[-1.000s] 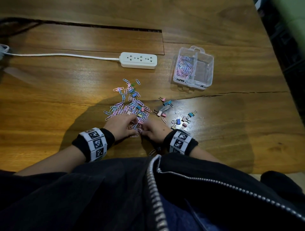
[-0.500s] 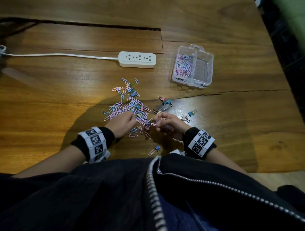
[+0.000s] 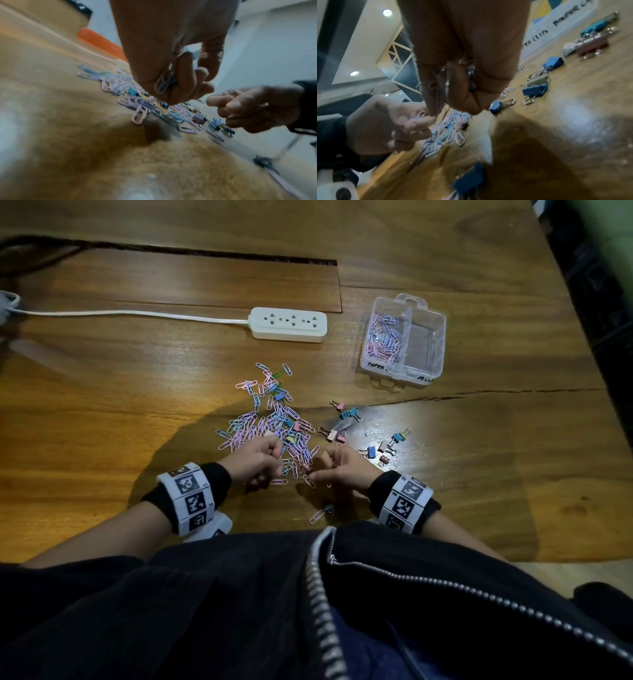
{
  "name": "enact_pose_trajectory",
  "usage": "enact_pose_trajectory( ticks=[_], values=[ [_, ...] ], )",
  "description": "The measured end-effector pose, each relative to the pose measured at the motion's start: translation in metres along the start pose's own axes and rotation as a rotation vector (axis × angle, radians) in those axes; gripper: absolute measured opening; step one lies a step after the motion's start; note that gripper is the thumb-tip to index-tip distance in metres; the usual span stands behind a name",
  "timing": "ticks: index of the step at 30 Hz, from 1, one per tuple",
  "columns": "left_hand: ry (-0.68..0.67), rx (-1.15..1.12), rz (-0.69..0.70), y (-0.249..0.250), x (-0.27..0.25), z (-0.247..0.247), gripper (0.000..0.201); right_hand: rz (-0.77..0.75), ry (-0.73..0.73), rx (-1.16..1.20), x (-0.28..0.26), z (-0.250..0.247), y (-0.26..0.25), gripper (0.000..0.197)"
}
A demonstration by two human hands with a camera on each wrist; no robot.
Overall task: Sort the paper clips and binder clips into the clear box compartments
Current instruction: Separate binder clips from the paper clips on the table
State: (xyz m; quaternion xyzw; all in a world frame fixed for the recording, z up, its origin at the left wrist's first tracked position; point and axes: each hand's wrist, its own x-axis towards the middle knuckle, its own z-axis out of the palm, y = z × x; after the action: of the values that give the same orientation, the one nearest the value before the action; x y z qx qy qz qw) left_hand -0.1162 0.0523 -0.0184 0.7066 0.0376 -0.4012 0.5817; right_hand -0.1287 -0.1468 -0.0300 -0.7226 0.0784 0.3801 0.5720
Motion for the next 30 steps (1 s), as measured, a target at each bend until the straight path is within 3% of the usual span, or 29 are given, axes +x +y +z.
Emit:
enact_pose_trajectory(
  ticks=[3, 6, 8, 11, 17, 21, 24, 28, 30],
  values=[
    [0.019, 0.250, 0.052, -0.001, -0.004, 0.004, 0.029, 0.045, -0.110, 0.086, -0.001, -0.004, 0.001, 0.019],
    [0.122, 0.843, 0.092, 0.000, -0.009, 0.009, 0.027, 0.104, -0.196, 0.243, -0.008, -0.008, -0.004, 0.018],
    [0.172, 1.135, 0.106, -0.001, -0.008, 0.011, 0.044, 0.137, -0.230, 0.374, -0.010, -0.010, -0.005, 0.022],
    [0.196, 1.212, 0.178, -0.004, -0.004, 0.011, 0.042, 0.154, -0.215, 0.490, -0.012, -0.012, -0.006, 0.029],
    [0.172, 1.325, 0.262, -0.004, 0.000, 0.018, 0.027, 0.124, -0.185, 0.417, -0.020, -0.014, -0.012, 0.032],
    [0.200, 1.405, 0.239, -0.005, 0.000, 0.023, 0.029, 0.074, -0.147, 0.094, -0.022, -0.003, -0.015, 0.025],
    [0.221, 1.442, 0.229, -0.008, -0.001, 0.028, 0.031, 0.017, -0.135, -0.137, -0.025, 0.010, -0.014, 0.033],
    [0.222, 1.429, 0.205, -0.013, 0.002, 0.030, 0.032, -0.165, -0.131, -0.784, -0.025, 0.020, -0.008, 0.025],
    [0.212, 1.388, 0.200, -0.014, 0.003, 0.028, 0.030, -0.237, -0.138, -1.026, -0.027, 0.020, -0.004, 0.032]
  ],
)
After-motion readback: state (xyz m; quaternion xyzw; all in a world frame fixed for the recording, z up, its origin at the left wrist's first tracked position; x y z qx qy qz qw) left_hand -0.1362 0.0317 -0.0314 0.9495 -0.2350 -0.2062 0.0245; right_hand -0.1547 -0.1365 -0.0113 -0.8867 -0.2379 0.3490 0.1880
